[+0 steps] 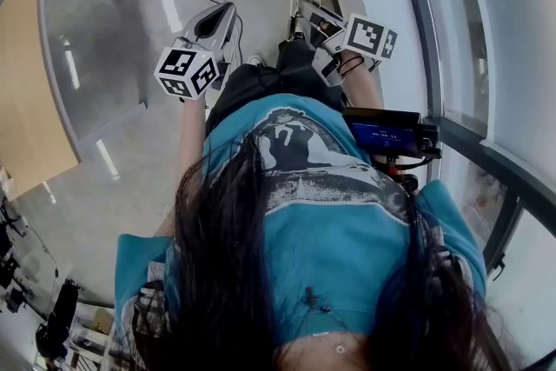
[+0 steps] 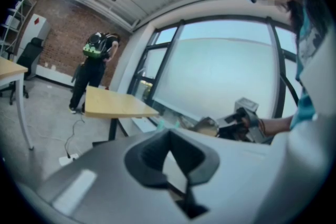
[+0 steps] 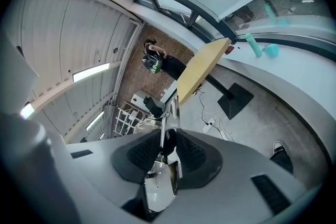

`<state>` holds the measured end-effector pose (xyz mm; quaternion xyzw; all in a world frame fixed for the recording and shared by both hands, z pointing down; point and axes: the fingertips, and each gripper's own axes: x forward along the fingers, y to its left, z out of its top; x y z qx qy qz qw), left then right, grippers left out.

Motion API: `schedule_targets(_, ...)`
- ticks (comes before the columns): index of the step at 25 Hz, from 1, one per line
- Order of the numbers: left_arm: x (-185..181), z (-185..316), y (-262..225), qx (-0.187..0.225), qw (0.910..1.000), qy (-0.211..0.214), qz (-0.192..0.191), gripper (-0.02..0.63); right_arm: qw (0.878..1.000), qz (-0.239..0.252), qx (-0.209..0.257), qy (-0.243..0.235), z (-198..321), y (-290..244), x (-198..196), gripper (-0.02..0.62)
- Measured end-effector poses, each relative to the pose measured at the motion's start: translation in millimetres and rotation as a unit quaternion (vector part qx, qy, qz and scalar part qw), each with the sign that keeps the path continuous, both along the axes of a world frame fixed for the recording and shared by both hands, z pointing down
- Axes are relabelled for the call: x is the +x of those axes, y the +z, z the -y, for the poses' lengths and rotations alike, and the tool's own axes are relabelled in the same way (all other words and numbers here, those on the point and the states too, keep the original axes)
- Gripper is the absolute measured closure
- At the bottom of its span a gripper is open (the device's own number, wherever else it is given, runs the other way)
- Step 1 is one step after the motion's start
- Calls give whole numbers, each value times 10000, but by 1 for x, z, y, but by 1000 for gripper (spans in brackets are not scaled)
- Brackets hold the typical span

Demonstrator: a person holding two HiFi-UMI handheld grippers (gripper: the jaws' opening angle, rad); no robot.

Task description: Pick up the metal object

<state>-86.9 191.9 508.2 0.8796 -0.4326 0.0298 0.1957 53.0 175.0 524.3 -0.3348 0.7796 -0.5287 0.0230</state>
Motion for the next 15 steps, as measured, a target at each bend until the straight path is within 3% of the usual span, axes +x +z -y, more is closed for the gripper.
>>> schedule_targets(6, 5, 37, 0, 66, 9998, -202, 8, 607, 9998, -1, 51, -195, 40, 3, 5, 495)
schedule_targets(15, 23, 49, 3, 88, 9998, -132, 122, 607, 9997, 74, 80, -219, 58, 8, 16, 495)
